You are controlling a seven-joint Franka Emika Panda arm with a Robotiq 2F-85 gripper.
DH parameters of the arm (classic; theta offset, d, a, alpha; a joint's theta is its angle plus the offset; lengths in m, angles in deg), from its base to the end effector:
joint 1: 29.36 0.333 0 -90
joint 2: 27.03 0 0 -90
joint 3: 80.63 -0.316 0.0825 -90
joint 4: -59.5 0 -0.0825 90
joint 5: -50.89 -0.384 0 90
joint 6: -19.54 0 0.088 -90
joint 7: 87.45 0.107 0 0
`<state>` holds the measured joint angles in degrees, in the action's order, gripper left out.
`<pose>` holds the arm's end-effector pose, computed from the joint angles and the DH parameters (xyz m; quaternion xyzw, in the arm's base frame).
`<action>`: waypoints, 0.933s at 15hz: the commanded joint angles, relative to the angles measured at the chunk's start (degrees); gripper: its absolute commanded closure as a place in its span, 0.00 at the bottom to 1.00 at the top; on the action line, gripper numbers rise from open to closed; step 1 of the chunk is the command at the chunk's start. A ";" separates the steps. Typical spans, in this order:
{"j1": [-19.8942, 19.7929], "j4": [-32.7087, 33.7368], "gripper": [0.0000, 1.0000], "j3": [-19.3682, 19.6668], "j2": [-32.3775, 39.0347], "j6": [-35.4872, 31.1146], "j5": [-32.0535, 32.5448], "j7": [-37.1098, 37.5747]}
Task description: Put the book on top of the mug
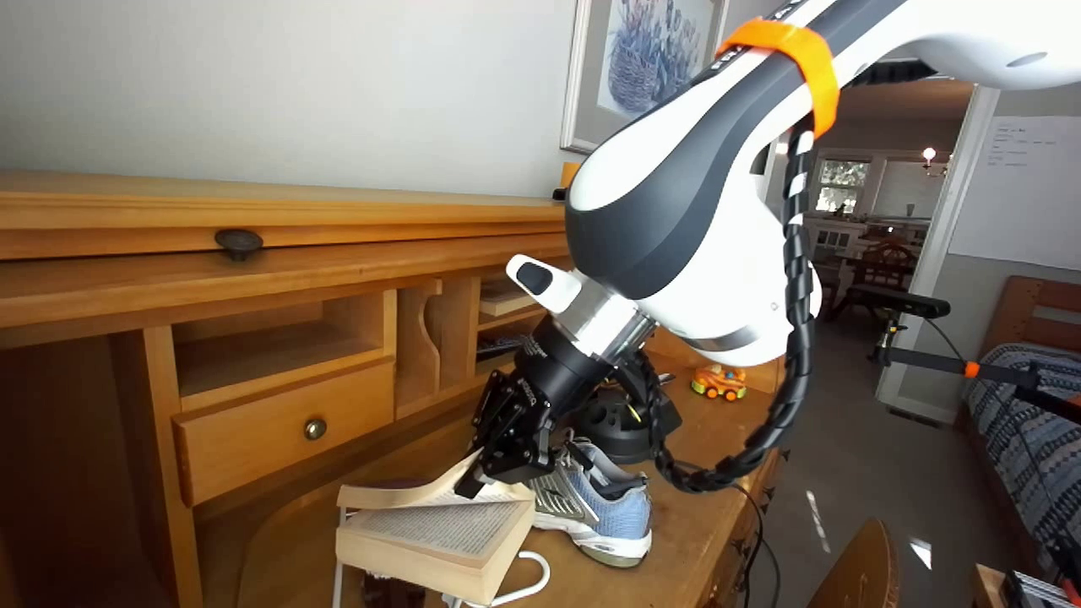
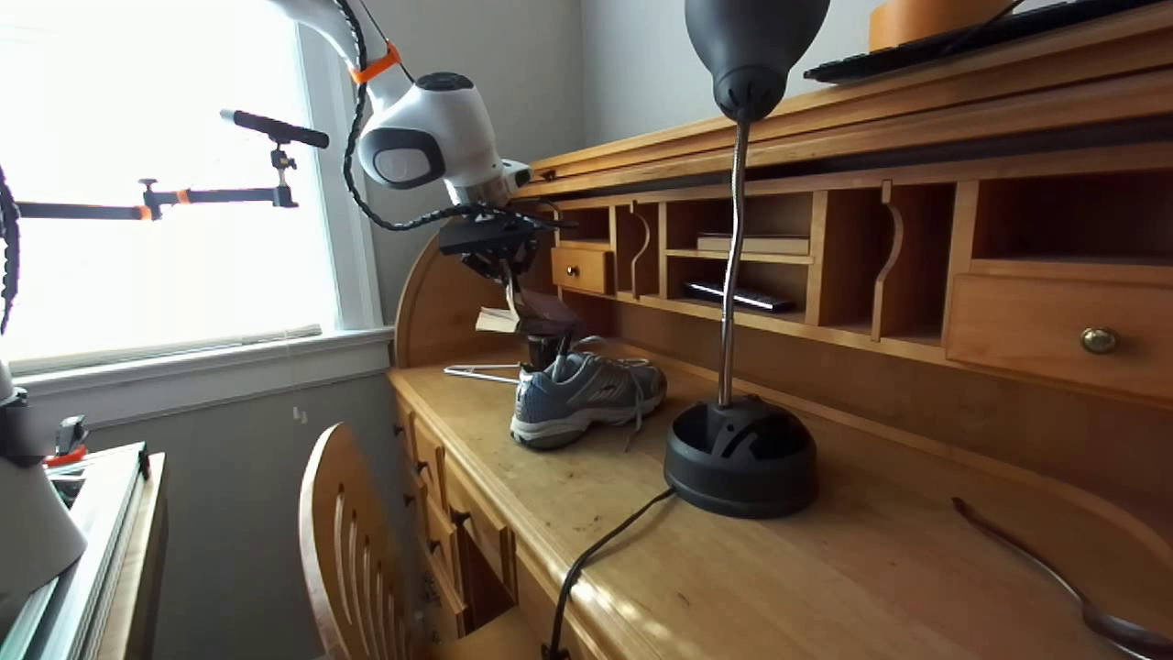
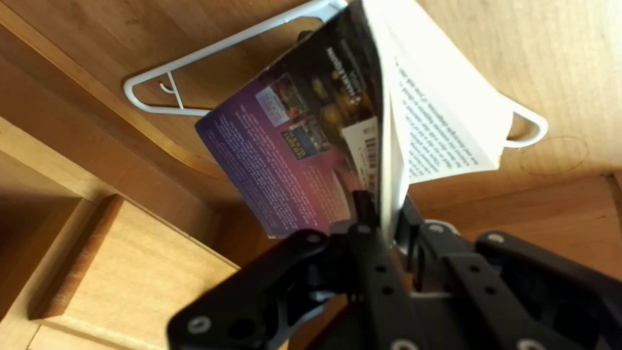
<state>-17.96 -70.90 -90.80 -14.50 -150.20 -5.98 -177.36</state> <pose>0.5313 0.1484 0.2923 -0.8435 -0.4543 -0.2800 0.0611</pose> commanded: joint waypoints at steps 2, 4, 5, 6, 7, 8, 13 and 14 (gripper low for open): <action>0.75 1.82 0.96 0.01 2.36 -1.41 1.27 -0.10; 1.17 2.62 0.96 0.05 3.19 -1.40 1.91 0.07; 1.40 3.09 0.96 0.05 3.63 -1.32 2.21 0.11; 1.64 3.46 0.96 0.09 4.01 -1.27 2.63 0.20; 1.90 3.96 0.96 0.12 4.44 -1.28 2.98 0.26; 2.08 4.34 0.96 0.21 4.79 -1.17 3.38 0.34; 3.11 5.62 0.96 1.13 6.45 -1.72 6.69 1.31; 3.19 5.79 0.96 1.24 6.67 -1.78 7.10 1.41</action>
<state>-16.00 -66.22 -90.51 -9.46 -150.27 -0.95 -177.21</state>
